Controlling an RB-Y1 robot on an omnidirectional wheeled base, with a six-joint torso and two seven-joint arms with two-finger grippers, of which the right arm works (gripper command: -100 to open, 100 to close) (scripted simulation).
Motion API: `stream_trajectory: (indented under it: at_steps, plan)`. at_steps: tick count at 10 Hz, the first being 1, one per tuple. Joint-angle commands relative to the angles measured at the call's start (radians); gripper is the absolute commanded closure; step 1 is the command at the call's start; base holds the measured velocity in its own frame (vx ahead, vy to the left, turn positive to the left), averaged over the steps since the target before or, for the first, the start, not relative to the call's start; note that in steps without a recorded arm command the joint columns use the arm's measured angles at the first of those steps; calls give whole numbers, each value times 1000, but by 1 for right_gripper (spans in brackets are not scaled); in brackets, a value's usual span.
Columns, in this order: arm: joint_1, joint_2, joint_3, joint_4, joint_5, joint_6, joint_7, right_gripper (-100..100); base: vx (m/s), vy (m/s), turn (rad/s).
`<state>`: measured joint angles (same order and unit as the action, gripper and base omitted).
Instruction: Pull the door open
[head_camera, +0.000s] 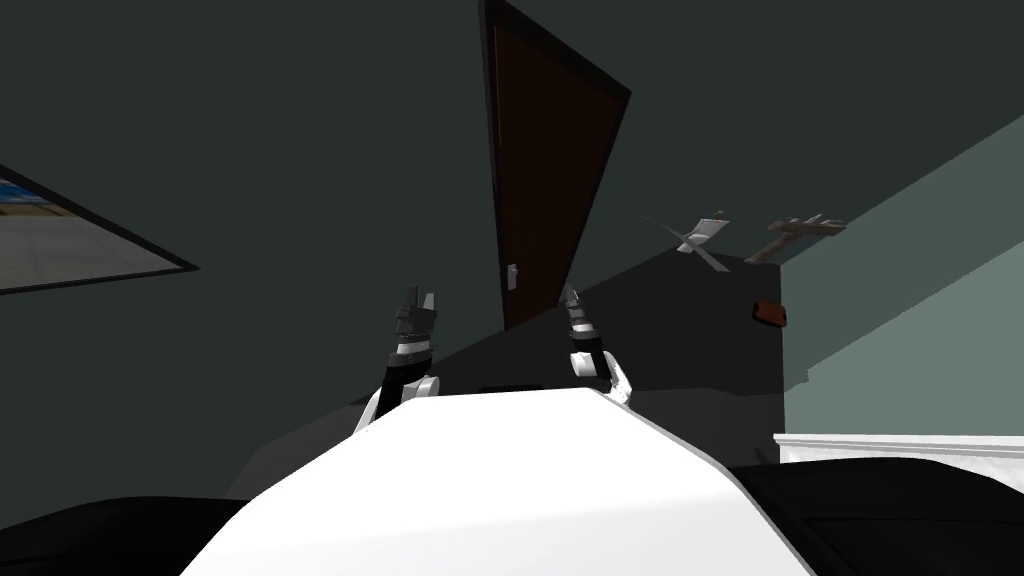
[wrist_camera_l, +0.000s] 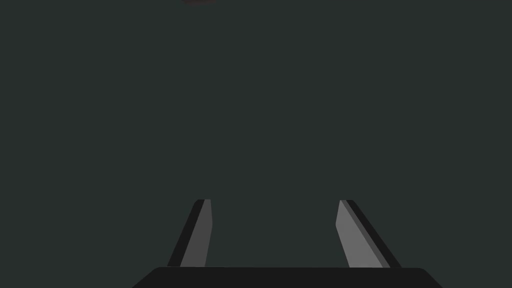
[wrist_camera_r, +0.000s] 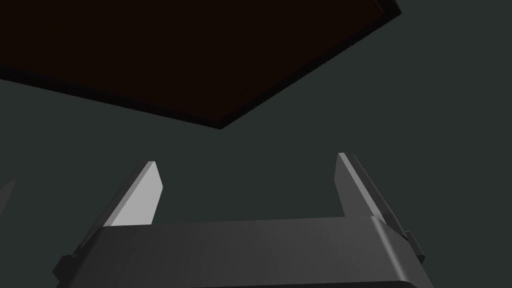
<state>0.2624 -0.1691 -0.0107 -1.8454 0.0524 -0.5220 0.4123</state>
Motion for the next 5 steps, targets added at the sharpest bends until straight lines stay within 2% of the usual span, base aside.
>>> stream_trajectory:
  at_steps: [1, 2, 5]
  plan:
    - [-26, -15, 5, 50, 18, -2, 34, -100, 98, 25, 99]
    - [-26, -15, 5, 62, 18, -2, 34, -100, 65, 17, 44]
    - [-76, -48, 12, 158, 50, -4, 94, -100, 78, 12, 102]
